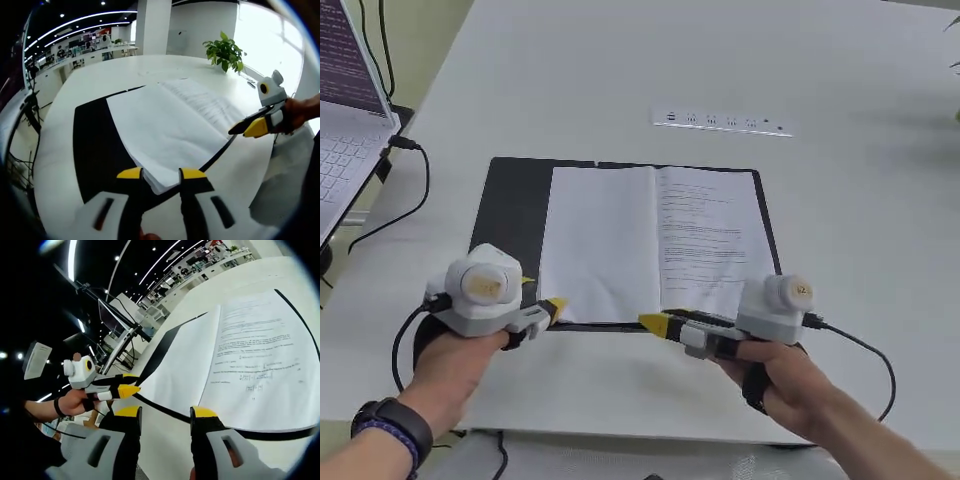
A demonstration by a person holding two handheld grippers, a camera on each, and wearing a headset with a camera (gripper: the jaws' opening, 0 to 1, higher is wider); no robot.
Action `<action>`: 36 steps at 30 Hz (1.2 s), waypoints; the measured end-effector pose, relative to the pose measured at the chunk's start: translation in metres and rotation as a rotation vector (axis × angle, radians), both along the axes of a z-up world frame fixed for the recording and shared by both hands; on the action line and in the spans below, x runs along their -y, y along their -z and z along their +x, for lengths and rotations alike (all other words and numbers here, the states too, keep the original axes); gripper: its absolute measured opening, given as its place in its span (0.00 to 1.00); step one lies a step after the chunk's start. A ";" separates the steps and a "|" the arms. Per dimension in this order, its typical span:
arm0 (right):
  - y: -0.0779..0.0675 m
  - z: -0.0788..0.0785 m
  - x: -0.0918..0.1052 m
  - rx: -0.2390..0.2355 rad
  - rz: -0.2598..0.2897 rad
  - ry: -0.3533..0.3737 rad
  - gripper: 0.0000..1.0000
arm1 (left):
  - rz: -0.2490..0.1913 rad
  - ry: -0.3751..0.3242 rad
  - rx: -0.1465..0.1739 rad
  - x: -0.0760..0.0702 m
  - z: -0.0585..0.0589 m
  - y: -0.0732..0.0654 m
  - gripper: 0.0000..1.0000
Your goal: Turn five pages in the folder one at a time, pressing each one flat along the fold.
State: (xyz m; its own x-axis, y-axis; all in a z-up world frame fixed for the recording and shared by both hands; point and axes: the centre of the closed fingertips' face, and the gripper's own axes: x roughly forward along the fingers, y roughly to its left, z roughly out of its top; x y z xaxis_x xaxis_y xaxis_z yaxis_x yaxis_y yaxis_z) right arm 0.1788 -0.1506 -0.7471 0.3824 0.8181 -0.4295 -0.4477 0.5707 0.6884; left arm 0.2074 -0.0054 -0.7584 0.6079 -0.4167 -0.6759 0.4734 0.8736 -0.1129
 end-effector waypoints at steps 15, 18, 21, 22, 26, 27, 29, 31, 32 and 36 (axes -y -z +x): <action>0.007 0.002 0.017 -0.024 -0.008 0.041 0.36 | 0.057 -0.015 -0.059 -0.013 -0.007 0.029 0.07; 0.007 0.006 0.020 -0.024 -0.009 0.048 0.36 | 0.070 -0.009 -0.056 -0.014 -0.008 0.030 0.05; 0.004 0.011 0.019 -0.017 -0.013 0.043 0.36 | 0.068 -0.012 -0.048 -0.015 -0.008 0.030 0.04; 0.003 0.012 0.018 -0.012 -0.014 0.038 0.36 | 0.079 -0.009 -0.039 -0.016 -0.007 0.030 0.03; 0.000 0.019 0.015 0.004 -0.016 0.025 0.36 | 0.086 -0.006 -0.033 -0.016 -0.007 0.030 0.02; -0.001 0.021 0.013 0.009 -0.017 0.018 0.36 | 0.085 -0.007 -0.033 -0.016 -0.007 0.030 0.02; -0.002 0.024 0.011 0.016 -0.022 0.004 0.36 | 0.088 -0.004 -0.031 -0.016 -0.007 0.030 0.02; -0.002 0.029 0.009 0.018 -0.025 -0.003 0.36 | 0.091 0.000 -0.029 -0.017 -0.007 0.030 0.01; -0.002 0.031 0.009 0.020 -0.026 -0.005 0.36 | 0.093 0.001 -0.028 -0.017 -0.007 0.030 0.01; -0.005 0.041 0.005 0.031 -0.028 -0.012 0.35 | 0.114 0.016 -0.018 -0.017 -0.007 0.030 0.01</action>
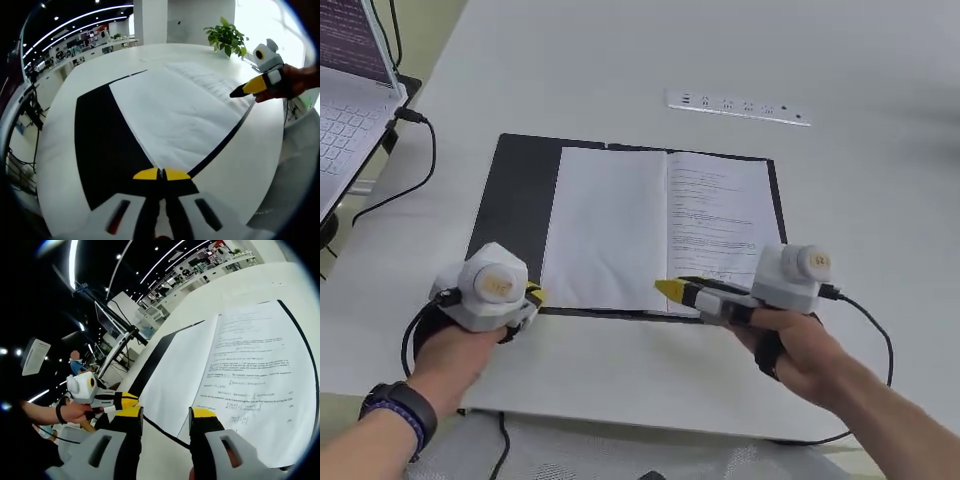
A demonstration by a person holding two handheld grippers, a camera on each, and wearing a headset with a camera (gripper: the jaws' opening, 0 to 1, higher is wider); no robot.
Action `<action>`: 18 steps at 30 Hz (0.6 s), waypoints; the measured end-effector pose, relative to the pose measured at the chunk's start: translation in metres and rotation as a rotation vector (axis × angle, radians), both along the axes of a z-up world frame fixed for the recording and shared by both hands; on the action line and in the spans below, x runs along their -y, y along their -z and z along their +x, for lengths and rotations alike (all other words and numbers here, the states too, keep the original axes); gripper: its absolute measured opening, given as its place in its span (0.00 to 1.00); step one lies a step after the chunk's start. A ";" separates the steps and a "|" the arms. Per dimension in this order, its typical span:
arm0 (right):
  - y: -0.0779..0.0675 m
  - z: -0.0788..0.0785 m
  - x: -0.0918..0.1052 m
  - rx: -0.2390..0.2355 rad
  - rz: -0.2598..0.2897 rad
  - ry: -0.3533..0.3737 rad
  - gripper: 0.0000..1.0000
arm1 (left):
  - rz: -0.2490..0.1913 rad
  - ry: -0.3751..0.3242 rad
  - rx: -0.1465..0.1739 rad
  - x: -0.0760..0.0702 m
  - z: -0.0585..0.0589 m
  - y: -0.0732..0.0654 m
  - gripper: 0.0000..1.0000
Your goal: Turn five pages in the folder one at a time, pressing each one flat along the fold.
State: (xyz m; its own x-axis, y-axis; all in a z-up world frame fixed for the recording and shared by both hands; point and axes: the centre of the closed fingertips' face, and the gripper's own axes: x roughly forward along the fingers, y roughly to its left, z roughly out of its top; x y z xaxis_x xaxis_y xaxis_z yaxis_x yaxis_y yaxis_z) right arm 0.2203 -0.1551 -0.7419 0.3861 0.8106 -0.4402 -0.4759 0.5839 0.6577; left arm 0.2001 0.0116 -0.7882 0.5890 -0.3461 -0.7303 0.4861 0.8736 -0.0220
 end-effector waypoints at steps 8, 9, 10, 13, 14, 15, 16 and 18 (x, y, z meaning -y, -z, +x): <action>-0.001 0.026 -0.009 0.049 -0.010 -0.026 0.32 | 0.015 -0.001 0.008 0.000 0.000 -0.001 0.01; -0.001 0.029 -0.010 0.064 -0.017 -0.032 0.31 | 0.015 -0.001 0.008 0.000 0.000 -0.001 0.01; 0.000 0.033 -0.011 0.077 -0.020 -0.043 0.30 | 0.014 -0.001 0.007 0.000 0.000 -0.001 0.01; 0.003 0.041 -0.015 0.088 -0.021 -0.056 0.28 | 0.013 -0.008 0.006 -0.001 0.001 0.000 0.01; 0.006 0.044 -0.015 0.091 -0.030 -0.061 0.27 | 0.015 -0.010 0.007 -0.001 0.001 0.000 0.01; 0.008 0.045 -0.016 0.094 -0.035 -0.064 0.26 | 0.017 -0.012 0.008 -0.001 0.001 0.000 0.01; 0.010 0.048 -0.017 0.099 -0.039 -0.069 0.25 | 0.020 -0.013 0.010 -0.001 0.001 0.000 0.01; 0.014 0.052 -0.017 0.097 -0.043 -0.072 0.23 | 0.024 -0.011 0.012 -0.002 0.002 0.000 0.01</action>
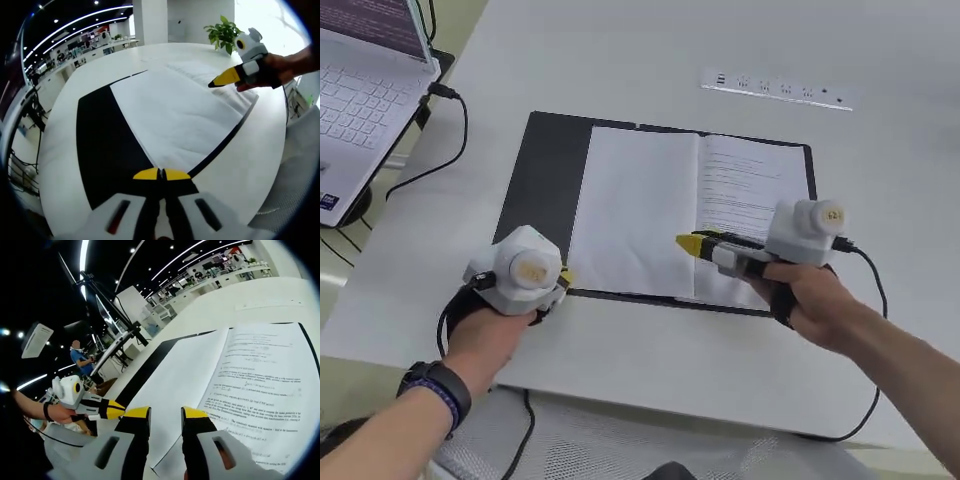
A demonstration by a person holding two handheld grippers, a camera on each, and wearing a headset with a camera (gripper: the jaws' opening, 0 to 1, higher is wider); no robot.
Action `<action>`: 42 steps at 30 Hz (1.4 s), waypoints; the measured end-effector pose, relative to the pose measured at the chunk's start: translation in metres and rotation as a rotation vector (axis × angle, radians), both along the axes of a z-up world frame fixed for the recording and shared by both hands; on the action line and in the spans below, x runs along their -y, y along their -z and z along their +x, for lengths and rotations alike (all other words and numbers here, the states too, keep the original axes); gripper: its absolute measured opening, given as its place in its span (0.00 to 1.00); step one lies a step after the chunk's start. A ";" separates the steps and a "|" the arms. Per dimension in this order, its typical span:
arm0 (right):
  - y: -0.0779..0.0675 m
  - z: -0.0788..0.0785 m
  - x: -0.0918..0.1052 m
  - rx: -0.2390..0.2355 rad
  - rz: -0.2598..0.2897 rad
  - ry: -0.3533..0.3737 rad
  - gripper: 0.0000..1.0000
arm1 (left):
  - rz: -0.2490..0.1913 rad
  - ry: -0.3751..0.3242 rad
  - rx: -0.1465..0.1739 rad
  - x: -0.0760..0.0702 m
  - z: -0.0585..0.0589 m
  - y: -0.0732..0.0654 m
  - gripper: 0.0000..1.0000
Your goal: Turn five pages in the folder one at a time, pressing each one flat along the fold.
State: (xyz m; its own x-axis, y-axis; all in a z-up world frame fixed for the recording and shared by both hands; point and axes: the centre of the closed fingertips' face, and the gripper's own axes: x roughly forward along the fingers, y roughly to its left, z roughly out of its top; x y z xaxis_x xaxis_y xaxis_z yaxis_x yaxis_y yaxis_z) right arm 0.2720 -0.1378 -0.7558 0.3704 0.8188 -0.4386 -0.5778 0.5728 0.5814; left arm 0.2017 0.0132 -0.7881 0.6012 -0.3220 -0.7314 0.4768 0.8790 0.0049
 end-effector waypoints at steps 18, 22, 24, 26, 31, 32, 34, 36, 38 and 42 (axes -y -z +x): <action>0.006 0.024 0.001 0.011 0.023 0.045 0.02 | 0.011 -0.009 -0.005 0.000 0.002 0.002 0.00; 0.005 0.035 -0.001 0.019 0.033 0.063 0.00 | 0.009 -0.010 -0.012 0.001 0.003 0.003 0.01; 0.004 0.038 -0.002 0.013 0.045 0.064 0.00 | 0.010 -0.011 -0.014 0.002 0.002 0.003 0.01; 0.003 0.042 -0.003 0.008 0.063 0.076 0.00 | 0.012 -0.012 -0.014 0.001 0.003 0.003 0.01; 0.002 0.051 -0.003 0.000 0.106 0.101 0.00 | 0.011 -0.015 -0.017 0.002 0.003 0.003 0.01; 0.001 0.053 -0.003 0.002 0.114 0.106 0.00 | 0.011 -0.016 -0.018 0.002 0.003 0.003 0.01; 0.000 0.058 -0.003 0.001 0.130 0.118 0.00 | 0.011 -0.017 -0.019 0.002 0.003 0.003 0.01; 0.000 0.069 0.000 0.022 0.137 0.164 0.00 | 0.011 -0.020 -0.020 0.002 0.003 0.003 0.01; 0.001 0.077 0.000 0.003 0.158 0.199 0.00 | 0.011 -0.023 -0.020 0.002 0.003 0.003 0.01; 0.002 0.091 0.001 0.010 0.174 0.243 0.00 | 0.011 -0.026 -0.023 0.002 0.003 0.003 0.01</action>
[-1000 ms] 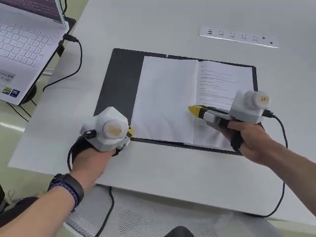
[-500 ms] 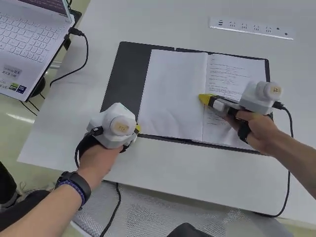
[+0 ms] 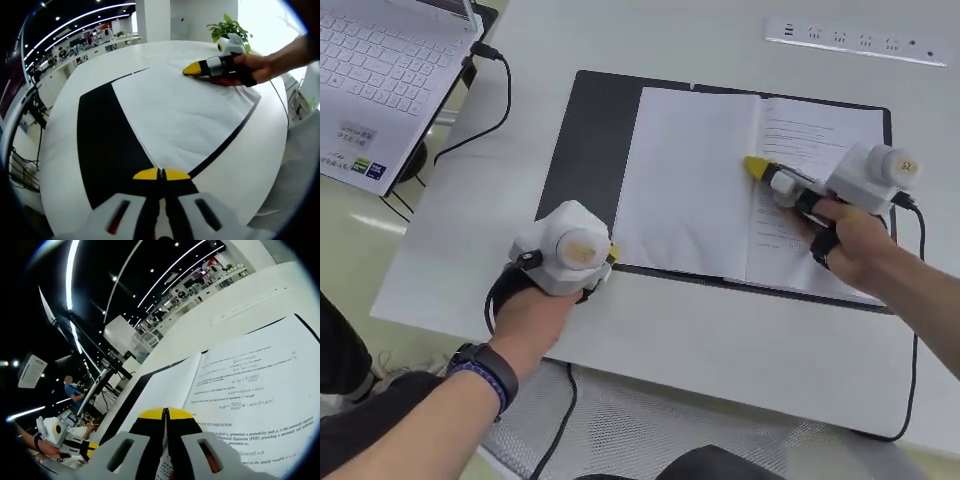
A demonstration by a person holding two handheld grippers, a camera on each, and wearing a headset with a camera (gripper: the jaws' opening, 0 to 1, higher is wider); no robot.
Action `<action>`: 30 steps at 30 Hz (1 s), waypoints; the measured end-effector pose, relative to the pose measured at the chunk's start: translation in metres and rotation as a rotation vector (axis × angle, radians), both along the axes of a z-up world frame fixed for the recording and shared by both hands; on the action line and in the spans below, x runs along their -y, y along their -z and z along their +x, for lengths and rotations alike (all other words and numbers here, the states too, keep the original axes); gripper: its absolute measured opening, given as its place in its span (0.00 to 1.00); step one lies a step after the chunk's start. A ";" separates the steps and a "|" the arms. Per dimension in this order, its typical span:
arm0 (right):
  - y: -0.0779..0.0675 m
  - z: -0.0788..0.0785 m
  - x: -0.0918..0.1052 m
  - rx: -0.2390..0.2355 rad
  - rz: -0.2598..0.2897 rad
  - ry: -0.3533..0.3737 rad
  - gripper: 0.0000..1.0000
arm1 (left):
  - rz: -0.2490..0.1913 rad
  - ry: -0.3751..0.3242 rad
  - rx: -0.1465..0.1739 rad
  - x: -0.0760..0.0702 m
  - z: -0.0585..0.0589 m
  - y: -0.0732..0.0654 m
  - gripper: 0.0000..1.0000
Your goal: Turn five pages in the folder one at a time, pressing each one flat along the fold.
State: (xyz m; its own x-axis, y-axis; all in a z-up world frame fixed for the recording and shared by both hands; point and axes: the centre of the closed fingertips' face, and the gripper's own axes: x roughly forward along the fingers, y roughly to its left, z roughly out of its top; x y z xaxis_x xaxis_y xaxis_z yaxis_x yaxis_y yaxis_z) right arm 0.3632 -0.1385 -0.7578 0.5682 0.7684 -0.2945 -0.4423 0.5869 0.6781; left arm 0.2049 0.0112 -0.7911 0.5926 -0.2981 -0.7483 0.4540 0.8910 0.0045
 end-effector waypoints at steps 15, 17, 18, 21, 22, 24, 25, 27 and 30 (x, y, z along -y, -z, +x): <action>0.007 0.054 0.001 0.020 0.001 0.086 0.00 | -0.008 -0.008 -0.008 -0.001 0.000 0.000 0.01; 0.009 0.059 -0.001 0.026 -0.023 0.075 0.00 | -0.004 -0.004 -0.009 -0.001 0.000 0.000 0.01; 0.009 0.064 -0.002 0.034 -0.042 0.074 0.00 | -0.003 -0.002 -0.008 -0.001 0.000 0.000 0.01; 0.010 0.079 -0.001 0.032 -0.042 0.105 0.00 | -0.006 -0.001 -0.007 -0.001 -0.001 0.000 0.01; 0.011 0.091 0.004 0.022 -0.021 0.135 0.00 | -0.006 0.000 -0.007 -0.001 -0.001 0.000 0.00; 0.013 0.095 0.006 0.023 -0.012 0.150 0.00 | -0.006 0.001 -0.009 -0.001 -0.001 0.000 0.00; 0.017 0.101 0.008 0.023 -0.007 0.158 0.00 | -0.006 -0.001 -0.009 -0.001 -0.001 0.000 0.00; 0.019 0.102 0.009 0.022 0.006 0.177 0.00 | -0.006 -0.002 -0.010 -0.002 -0.001 0.000 0.00; 0.017 0.103 0.008 0.021 0.011 0.196 0.00 | -0.009 -0.005 -0.012 -0.002 -0.001 0.001 0.00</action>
